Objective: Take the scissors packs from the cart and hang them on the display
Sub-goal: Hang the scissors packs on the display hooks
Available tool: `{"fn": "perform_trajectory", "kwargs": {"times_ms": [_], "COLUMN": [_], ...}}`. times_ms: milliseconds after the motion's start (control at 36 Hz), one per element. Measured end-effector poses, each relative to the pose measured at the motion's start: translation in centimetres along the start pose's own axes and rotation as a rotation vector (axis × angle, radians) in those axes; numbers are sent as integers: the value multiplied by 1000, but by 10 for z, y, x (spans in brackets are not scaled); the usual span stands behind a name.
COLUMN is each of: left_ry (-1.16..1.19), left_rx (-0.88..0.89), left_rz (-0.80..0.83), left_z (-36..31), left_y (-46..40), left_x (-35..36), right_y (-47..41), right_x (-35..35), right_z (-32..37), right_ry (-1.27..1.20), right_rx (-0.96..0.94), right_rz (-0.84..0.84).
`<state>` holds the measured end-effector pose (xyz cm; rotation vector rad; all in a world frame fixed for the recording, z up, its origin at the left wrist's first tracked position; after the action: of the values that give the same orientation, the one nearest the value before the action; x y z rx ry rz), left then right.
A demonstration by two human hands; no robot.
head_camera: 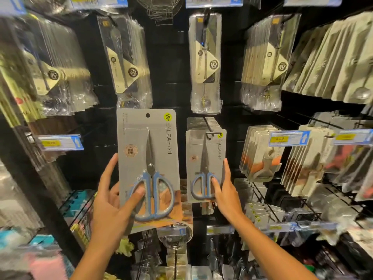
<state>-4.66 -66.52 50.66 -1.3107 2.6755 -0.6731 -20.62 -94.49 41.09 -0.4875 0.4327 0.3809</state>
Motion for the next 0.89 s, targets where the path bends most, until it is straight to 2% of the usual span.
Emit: {"fn": "perform_trajectory", "kwargs": {"times_ms": [222,417,556,722,806,889], "left_ry": [15,-5,-21,-17,-16,-13], "left_rx": [8,24,28,48,49,55], "left_rz": [13,20,17,29,42,55], "left_z": [-2,-3,0,3,6,9], "left_y": [5,8,11,14,17,21], "left_x": [3,2,1,10,16,22], "right_y": [-19,-6,14,38,51,60], "right_x": [12,-5,-15,-18,-11,-5], "right_z": [-20,-24,-8,68,95,105], "right_ry": [67,-40,-232,-486,-503,-507], "right_rx": [5,28,4,-136,-185,-191], "right_rz": [71,-79,-165,73,240,299]}}
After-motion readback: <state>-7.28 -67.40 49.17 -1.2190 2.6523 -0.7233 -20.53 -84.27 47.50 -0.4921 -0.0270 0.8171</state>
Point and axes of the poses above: each hand's wrist, its own y-axis away from the middle knuckle, its own x-axis out of the palm, z = x × y, the point moved 7 cm from there along -y, towards the middle knuckle, and after that the axes turned 1 degree about y, right-handed, at the moved point
